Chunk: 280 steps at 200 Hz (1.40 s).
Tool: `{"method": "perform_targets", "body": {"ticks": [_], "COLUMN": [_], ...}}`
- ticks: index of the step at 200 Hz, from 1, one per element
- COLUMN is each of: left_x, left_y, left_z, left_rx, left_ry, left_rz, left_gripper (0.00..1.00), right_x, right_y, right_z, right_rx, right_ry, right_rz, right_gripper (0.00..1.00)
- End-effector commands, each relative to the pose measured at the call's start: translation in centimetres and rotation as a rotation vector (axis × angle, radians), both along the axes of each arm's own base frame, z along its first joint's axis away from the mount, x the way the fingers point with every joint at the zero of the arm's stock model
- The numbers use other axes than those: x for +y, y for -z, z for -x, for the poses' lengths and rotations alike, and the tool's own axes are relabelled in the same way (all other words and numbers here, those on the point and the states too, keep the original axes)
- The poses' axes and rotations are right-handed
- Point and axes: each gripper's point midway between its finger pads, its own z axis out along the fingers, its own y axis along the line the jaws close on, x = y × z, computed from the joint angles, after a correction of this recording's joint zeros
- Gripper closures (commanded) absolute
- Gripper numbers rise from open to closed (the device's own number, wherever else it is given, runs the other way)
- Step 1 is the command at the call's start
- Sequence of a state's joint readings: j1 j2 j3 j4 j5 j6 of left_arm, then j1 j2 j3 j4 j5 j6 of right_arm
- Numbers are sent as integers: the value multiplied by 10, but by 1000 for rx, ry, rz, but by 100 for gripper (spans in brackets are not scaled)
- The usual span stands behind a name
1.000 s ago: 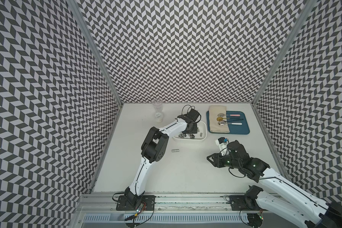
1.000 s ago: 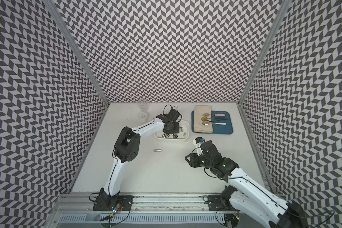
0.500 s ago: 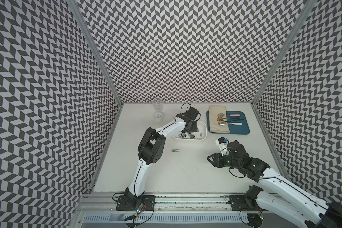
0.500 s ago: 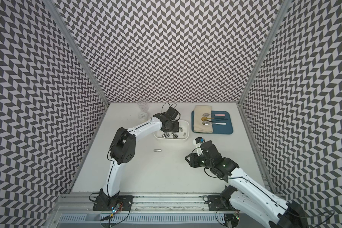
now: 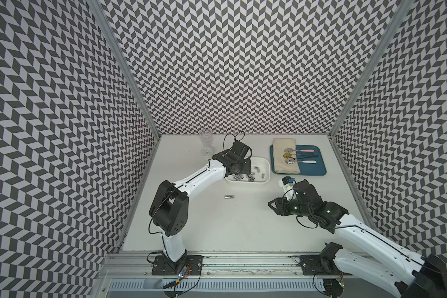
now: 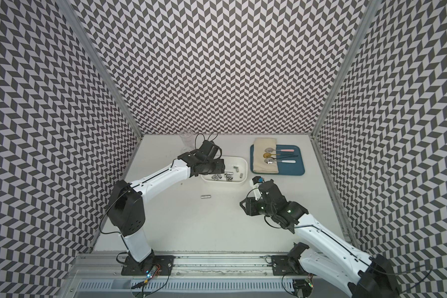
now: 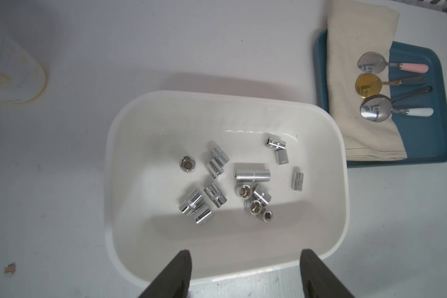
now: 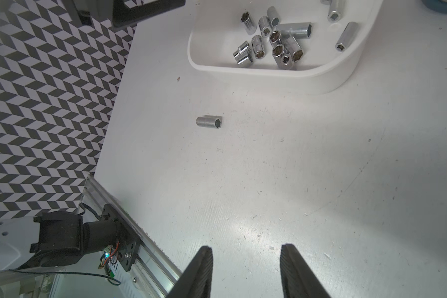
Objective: Put the socket on the desktop into the storage box
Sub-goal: Place the socket head in the storage box, then pick up the socket head at the center of the board.
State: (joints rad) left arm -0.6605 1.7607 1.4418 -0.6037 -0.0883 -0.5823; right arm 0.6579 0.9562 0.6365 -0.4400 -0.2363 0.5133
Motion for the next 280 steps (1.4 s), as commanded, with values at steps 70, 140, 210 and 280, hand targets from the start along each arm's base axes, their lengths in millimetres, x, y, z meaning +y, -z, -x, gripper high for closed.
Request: {"method": "perform_targets", "body": {"ticks": [70, 140, 210, 280], "left_x": [58, 70, 68, 66], "left_y": [22, 59, 85, 107], "left_z": [65, 84, 85, 80], "left_rx": [21, 82, 133, 168], "left_ry": [-83, -99, -91, -93], "left_rz": [56, 43, 11, -81], "left_gripper": [24, 16, 20, 21], "right_x": [41, 60, 62, 63], "right_y": [-19, -14, -6, 2], "right_z": [-5, 2, 7, 13], "right_rx": [-78, -68, -56, -44], "right_ry": [-101, -142, -151, -160], "right_rz": [-23, -16, -1, 13], "right_gripper": [53, 53, 53, 53]}}
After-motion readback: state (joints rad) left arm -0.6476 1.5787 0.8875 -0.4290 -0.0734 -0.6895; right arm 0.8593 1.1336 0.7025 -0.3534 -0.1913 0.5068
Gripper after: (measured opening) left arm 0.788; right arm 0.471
